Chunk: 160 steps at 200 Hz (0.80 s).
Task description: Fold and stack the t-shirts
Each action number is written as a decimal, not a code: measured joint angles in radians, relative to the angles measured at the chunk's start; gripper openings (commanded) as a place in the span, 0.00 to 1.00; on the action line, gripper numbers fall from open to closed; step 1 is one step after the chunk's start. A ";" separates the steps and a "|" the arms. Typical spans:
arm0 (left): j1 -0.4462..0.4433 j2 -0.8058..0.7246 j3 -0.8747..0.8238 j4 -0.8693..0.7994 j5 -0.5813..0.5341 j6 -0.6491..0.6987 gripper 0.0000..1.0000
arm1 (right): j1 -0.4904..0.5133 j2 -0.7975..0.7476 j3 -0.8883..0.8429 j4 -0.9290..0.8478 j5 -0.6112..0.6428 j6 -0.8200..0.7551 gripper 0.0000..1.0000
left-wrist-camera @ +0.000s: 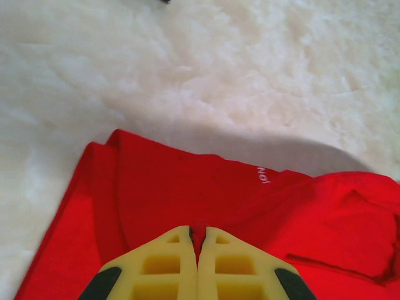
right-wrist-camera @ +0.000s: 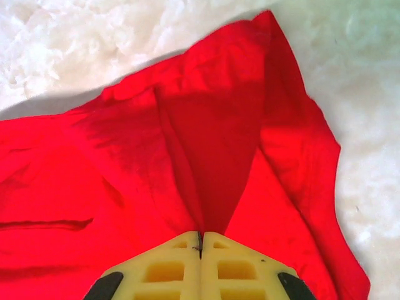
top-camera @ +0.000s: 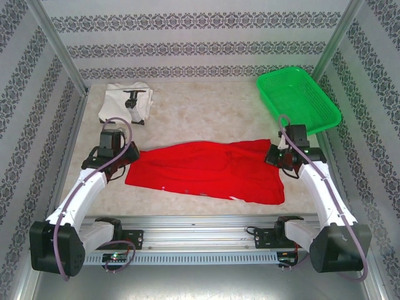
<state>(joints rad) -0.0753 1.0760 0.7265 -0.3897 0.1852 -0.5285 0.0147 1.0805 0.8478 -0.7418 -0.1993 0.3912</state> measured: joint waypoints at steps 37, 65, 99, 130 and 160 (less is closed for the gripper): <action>0.006 0.117 0.096 -0.003 -0.031 0.026 0.00 | 0.000 -0.001 -0.027 -0.002 -0.012 0.017 0.00; 0.008 0.267 0.288 0.006 -0.040 0.105 0.00 | 0.000 0.000 -0.027 -0.002 -0.020 0.022 0.00; 0.010 0.436 0.506 0.025 -0.040 0.231 0.00 | -0.007 0.026 -0.002 -0.003 -0.027 0.020 0.00; 0.010 0.553 0.593 0.040 -0.040 0.329 0.00 | -0.013 0.064 0.056 -0.003 -0.032 0.003 0.00; 0.010 0.618 0.591 0.043 -0.040 0.393 0.00 | -0.013 0.074 0.074 -0.005 -0.049 -0.006 0.00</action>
<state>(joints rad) -0.0650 1.6939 1.3178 -0.3466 0.1455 -0.1356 0.0017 1.1545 0.9222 -0.7467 -0.2481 0.3855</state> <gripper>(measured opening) 0.050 0.066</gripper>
